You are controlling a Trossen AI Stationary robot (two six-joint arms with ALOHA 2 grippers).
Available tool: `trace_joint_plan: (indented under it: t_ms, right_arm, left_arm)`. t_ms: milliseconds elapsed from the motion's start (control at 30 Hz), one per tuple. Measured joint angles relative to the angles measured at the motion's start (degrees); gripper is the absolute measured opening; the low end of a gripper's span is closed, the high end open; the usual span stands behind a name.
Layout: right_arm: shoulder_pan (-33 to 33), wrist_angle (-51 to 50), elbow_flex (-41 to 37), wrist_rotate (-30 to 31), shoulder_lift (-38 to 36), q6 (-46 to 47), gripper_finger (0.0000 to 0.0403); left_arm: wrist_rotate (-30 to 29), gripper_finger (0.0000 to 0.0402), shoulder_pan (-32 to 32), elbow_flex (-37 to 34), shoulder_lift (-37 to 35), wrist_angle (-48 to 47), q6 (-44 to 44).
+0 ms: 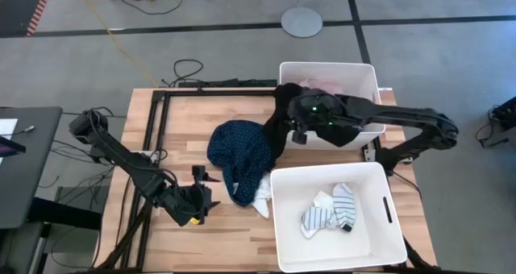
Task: Sort clothes
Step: Put the black shirt into the top white laundry bin
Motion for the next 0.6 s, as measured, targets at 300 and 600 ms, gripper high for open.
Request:
trace_joint_plan:
  t_ms: [300, 600]
  right_arm:
    - [-2.83, 1.22, -0.04, 5.79, 4.38, -1.45, 0.018]
    - [-3.05, 3.32, -0.04, 7.02, 4.93, -3.08, 0.006]
  left_arm:
    - [1.79, 0.0322, 0.0, -0.02, 0.0, 0.66, -0.49]
    - [1.79, 0.0322, 0.0, -0.02, 0.0, 0.68, -0.39]
